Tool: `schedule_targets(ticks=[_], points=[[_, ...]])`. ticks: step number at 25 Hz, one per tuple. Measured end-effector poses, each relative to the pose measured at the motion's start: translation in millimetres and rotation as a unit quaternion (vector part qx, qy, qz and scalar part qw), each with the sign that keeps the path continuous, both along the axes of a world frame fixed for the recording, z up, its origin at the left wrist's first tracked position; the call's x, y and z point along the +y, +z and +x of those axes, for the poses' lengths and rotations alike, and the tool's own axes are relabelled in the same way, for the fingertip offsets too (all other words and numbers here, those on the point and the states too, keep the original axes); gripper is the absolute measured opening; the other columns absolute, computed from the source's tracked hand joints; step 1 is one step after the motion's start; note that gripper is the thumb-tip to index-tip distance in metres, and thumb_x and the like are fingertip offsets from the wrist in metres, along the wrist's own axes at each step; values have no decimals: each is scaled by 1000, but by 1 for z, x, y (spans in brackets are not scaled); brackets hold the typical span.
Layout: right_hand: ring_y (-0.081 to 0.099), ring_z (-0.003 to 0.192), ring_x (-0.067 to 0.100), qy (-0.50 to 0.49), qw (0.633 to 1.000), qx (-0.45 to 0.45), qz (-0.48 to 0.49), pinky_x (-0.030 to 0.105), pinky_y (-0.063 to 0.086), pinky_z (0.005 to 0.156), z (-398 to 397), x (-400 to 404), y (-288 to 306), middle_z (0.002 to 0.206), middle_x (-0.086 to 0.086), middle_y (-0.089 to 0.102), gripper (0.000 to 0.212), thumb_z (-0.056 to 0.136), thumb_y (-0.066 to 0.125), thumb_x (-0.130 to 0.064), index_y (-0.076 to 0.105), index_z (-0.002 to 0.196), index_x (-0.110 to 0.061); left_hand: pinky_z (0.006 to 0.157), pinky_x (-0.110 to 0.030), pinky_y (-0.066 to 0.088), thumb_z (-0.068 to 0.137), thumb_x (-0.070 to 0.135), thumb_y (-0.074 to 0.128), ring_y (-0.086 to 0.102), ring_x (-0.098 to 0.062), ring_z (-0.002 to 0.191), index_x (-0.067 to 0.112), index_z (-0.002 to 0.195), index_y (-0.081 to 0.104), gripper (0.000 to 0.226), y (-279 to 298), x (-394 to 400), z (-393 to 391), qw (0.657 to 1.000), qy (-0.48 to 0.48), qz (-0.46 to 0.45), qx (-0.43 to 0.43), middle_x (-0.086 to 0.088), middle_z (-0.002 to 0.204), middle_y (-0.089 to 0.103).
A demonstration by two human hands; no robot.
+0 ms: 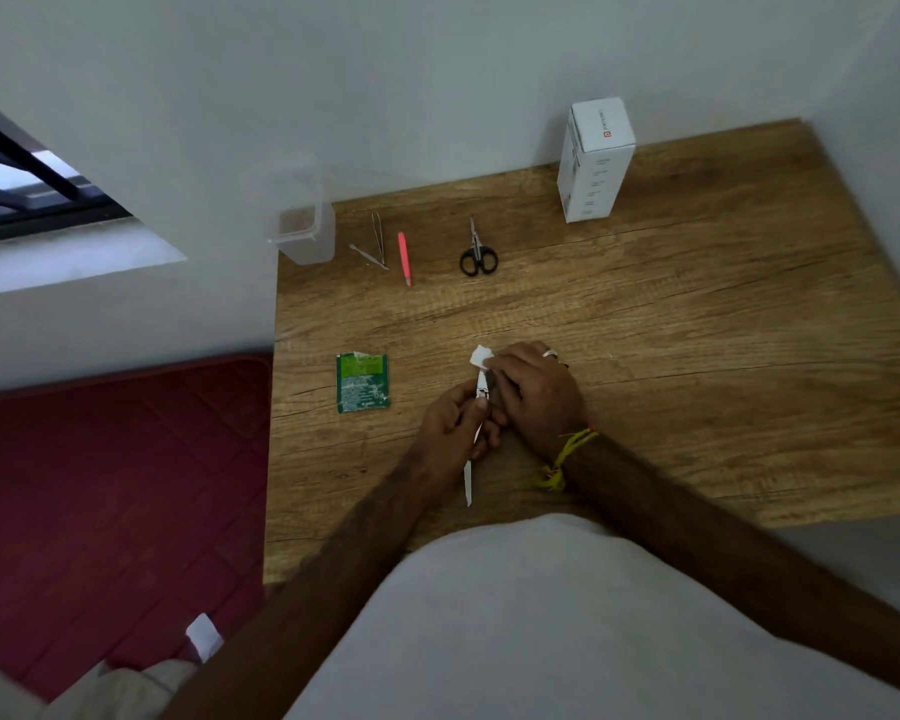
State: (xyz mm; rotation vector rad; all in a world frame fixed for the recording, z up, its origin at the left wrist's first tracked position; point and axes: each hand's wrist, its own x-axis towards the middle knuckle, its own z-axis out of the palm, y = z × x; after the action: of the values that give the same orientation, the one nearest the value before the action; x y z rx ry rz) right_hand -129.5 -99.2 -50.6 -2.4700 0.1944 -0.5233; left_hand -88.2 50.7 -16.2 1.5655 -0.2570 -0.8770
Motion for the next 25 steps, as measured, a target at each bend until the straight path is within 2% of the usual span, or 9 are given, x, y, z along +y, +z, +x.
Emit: schedule_targets(ticks=[3, 8, 11, 14, 18, 20, 23, 25], points=[[59, 99, 22, 18, 1000, -6, -16, 34, 45, 87, -2, -1, -3, 107, 8, 69, 26, 93, 51, -16, 72, 105, -7, 45, -14, 38, 107, 5, 37, 51, -2, 49, -7, 125, 53, 27, -2, 1, 1, 1000, -21, -7, -1, -8, 80, 63], [58, 100, 23, 39, 999, 5, -14, 36, 46, 88, -4, -1, -3, 108, 9, 69, 27, 94, 50, -17, 72, 108, -8, 46, -13, 39, 107, 3, 35, 52, -2, 48, -9, 128, 50, 28, 0, 2, 1, 1000, -31, -4, -2, -8, 79, 61], [60, 99, 26, 20, 1000, -1, 4, 40, 48, 88, -4, -3, -1, 108, 10, 69, 29, 94, 49, -17, 72, 106, -7, 46, -13, 39, 107, 2, 35, 52, -2, 47, -9, 133, 47, 31, 0, 3, 0, 1000, -23, -12, 1, -9, 80, 62], [59, 98, 25, 54, 998, -7, -16, 37, 45, 88, -7, -1, -2, 106, 11, 69, 28, 94, 49, -16, 72, 106, -6, 47, -14, 39, 107, 4, 36, 49, -2, 47, -8, 129, 50, 29, -2, 4, 0, 1000, -26, -4, -8, -8, 77, 62], [60, 99, 27, 52, 998, -14, -9, 40, 48, 87, -6, -3, -1, 107, 12, 68, 27, 95, 50, -17, 72, 108, -5, 47, -14, 39, 106, 3, 36, 51, -2, 48, -10, 127, 50, 28, 0, 4, -1, 1000, -18, -9, -9, -7, 78, 63], [58, 100, 24, 75, 997, -22, -15, 36, 45, 88, -9, -3, -2, 108, 11, 68, 25, 93, 53, -14, 71, 108, -6, 47, -16, 38, 106, 3, 37, 50, -2, 47, -12, 122, 52, 26, -2, 3, -2, 1000, -20, 0, -15, -5, 75, 63], [58, 100, 26, 51, 999, -15, -4, 41, 47, 88, -9, -4, -1, 108, 10, 68, 25, 93, 52, -14, 72, 107, -7, 46, -15, 39, 106, 3, 37, 51, -2, 48, -10, 124, 51, 26, -3, 2, 0, 1000, -13, 2, -7, -5, 76, 64], [57, 100, 26, 64, 998, -16, -15, 38, 46, 89, -9, -4, 0, 108, 9, 68, 27, 94, 51, -17, 72, 107, -7, 47, -16, 39, 106, 3, 37, 49, -3, 48, -9, 118, 53, 23, -3, 3, 0, 1000, -14, 4, -12, -6, 75, 64]])
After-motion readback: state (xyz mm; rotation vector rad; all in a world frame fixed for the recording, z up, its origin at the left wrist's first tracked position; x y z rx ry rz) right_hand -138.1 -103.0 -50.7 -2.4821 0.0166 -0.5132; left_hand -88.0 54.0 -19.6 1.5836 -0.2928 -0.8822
